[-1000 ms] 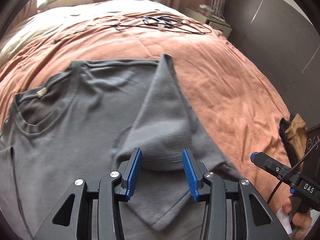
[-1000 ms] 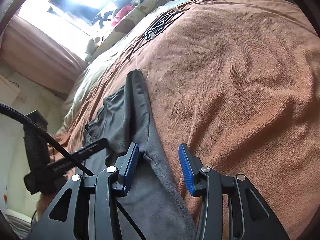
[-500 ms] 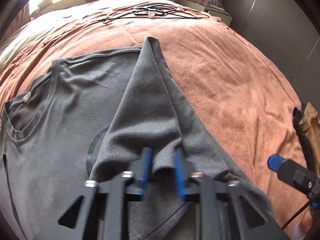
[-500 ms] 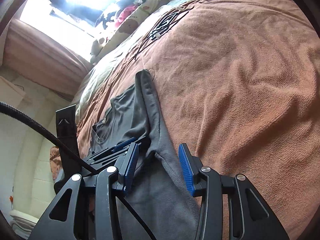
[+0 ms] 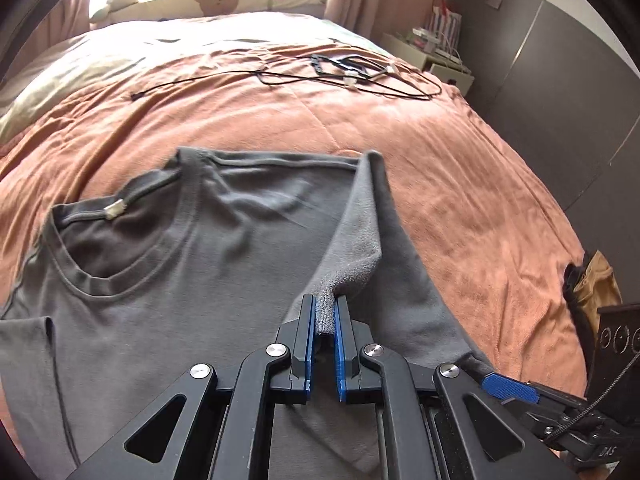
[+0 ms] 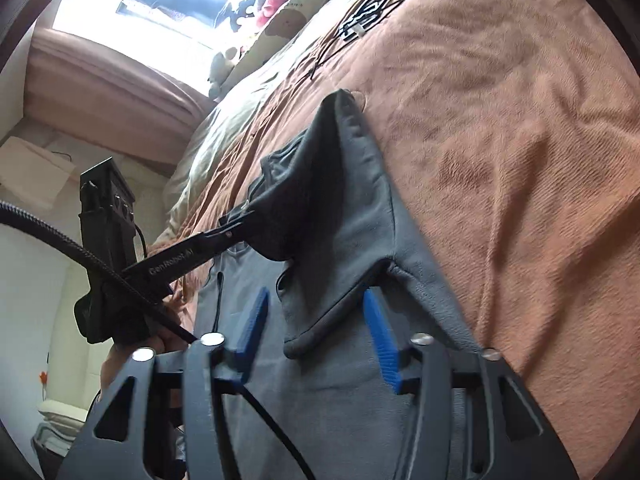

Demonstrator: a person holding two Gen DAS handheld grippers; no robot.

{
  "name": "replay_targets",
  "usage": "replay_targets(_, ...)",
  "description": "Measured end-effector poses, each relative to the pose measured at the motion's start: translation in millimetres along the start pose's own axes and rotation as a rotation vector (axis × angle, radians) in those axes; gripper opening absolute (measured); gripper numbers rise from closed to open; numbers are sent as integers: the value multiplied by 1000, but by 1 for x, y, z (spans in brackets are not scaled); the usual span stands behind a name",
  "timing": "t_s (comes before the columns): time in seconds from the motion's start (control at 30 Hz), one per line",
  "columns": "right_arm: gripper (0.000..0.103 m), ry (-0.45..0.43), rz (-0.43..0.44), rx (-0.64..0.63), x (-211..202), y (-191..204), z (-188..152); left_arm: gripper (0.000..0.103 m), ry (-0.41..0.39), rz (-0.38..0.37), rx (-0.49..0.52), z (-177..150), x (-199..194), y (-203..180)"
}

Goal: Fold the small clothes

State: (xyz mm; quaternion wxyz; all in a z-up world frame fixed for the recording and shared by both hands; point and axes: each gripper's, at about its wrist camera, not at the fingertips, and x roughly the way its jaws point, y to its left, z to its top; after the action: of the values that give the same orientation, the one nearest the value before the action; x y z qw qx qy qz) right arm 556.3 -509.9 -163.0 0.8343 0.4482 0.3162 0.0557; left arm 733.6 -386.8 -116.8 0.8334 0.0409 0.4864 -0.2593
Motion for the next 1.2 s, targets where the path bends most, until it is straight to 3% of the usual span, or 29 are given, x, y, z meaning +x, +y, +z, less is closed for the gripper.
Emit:
replay_targets(0.43, 65, -26, -52, -1, 45, -4, 10, 9, -3, 53, -32, 10, 19, 51)
replay_targets(0.7, 45, -135, -154, 66, 21, -20, 12, 7, 4, 62, -25, 16, 36, 53)
replay_targets(0.9, 45, -81, -169, 41, 12, -10, 6, 7, 19, 119, 6, 17, 49, 53)
replay_targets(1.1, 45, -152, -195, -31, -16, 8, 13, 8, 63, 135, 1, 20, 54, 62)
replay_targets(1.2, 45, -151, -239, -76, -7, 11, 12, 13, 68, 168, 21, 21, 53, 59)
